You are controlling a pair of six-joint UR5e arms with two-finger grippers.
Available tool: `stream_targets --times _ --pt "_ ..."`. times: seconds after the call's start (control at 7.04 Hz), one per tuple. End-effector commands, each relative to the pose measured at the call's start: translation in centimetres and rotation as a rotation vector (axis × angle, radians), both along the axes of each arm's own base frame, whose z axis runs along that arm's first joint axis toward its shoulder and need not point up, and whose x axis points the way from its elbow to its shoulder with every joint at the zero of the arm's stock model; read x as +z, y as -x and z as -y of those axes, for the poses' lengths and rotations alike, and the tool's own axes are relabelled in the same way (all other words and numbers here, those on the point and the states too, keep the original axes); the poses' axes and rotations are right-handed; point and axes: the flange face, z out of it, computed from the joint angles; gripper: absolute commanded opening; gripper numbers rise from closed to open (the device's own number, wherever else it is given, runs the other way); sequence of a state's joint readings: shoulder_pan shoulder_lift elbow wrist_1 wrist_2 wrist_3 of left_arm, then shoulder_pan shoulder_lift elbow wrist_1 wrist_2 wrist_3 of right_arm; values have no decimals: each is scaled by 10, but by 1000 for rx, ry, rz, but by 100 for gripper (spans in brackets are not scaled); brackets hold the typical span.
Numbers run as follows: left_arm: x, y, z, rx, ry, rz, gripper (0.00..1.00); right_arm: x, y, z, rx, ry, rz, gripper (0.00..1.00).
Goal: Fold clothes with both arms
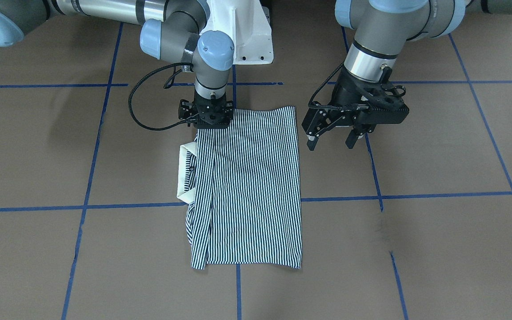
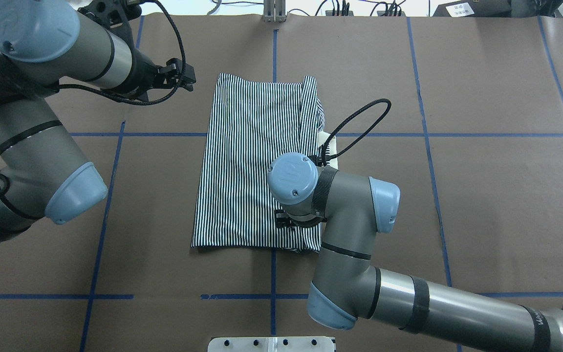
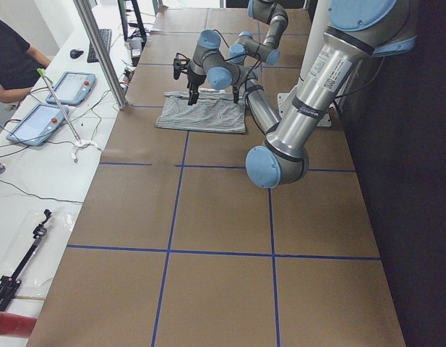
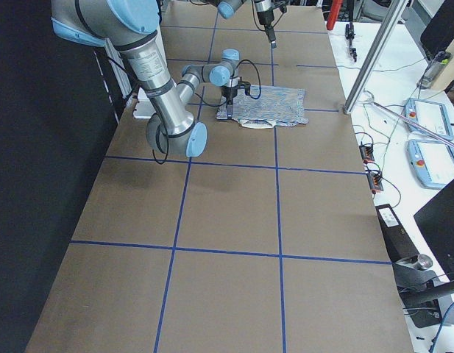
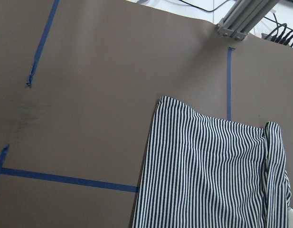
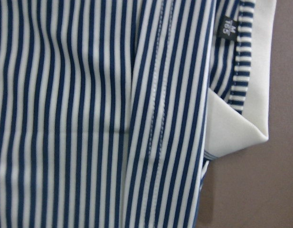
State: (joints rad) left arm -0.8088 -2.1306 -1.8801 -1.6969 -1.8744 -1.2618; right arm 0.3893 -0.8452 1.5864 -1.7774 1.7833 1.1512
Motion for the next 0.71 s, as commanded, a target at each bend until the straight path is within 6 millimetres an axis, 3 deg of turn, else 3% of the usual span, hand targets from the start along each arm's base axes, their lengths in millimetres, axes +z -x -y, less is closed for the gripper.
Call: stream_targets --times 0.0,0.57 --pt "0 -1 -1 2 -2 -1 100 2 -3 3 -15 -7 -15 100" --pt "0 -8 -4 12 -5 -2 100 15 -10 11 -17 -2 -48 100"
